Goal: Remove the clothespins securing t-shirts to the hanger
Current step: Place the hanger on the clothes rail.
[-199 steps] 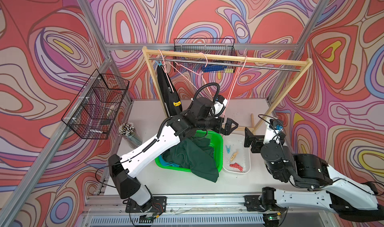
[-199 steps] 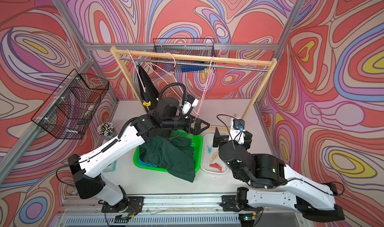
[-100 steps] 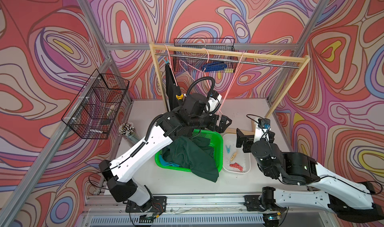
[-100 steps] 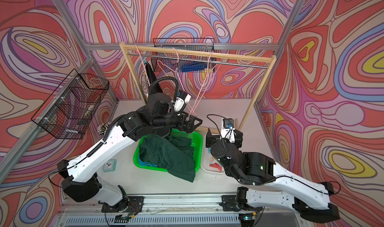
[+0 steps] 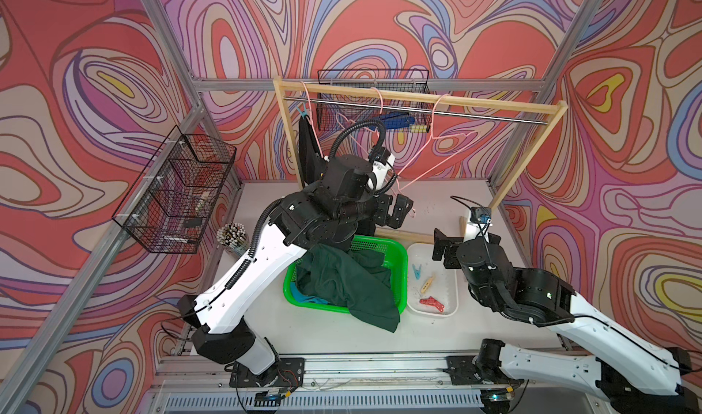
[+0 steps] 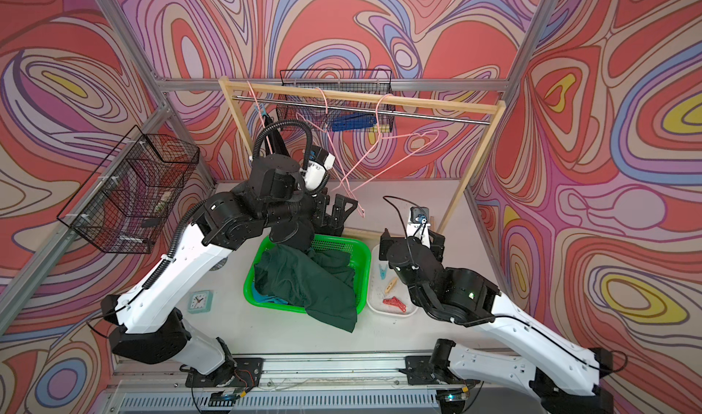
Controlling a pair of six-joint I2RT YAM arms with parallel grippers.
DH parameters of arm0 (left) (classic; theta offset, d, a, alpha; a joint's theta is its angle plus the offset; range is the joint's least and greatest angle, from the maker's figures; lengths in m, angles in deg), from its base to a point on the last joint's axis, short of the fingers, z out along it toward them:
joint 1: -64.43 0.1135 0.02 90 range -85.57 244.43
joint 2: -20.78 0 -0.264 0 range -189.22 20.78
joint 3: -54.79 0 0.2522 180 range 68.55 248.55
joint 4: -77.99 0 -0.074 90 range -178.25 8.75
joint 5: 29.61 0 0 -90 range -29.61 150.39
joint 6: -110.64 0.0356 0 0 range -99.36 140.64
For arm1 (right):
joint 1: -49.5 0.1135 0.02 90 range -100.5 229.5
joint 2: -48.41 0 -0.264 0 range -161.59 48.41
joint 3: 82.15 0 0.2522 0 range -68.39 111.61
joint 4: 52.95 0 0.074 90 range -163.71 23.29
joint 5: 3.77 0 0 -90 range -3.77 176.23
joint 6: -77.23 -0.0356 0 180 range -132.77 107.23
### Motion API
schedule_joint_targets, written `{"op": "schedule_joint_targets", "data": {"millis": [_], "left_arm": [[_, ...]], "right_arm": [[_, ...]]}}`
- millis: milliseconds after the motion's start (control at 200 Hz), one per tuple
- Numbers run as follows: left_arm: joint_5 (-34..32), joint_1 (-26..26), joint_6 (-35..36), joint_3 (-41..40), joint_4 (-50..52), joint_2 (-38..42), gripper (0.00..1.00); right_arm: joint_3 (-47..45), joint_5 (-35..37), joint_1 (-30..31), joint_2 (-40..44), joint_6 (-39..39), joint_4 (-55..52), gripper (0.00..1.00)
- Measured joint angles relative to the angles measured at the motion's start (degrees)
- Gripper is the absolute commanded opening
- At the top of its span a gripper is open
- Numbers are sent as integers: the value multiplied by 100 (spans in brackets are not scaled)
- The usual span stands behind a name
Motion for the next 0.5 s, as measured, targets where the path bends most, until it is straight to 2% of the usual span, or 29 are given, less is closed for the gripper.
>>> {"op": "schedule_joint_targets", "data": {"millis": [336,501], "left_arm": [[669,0,-17,-409,-2,1027,100],[769,9,13,-791,4,1519,100]], "right_arm": [[7,-1895,-2232,-833,339,83,98],[4,-2326,-3021,-846,533,188,98]]}}
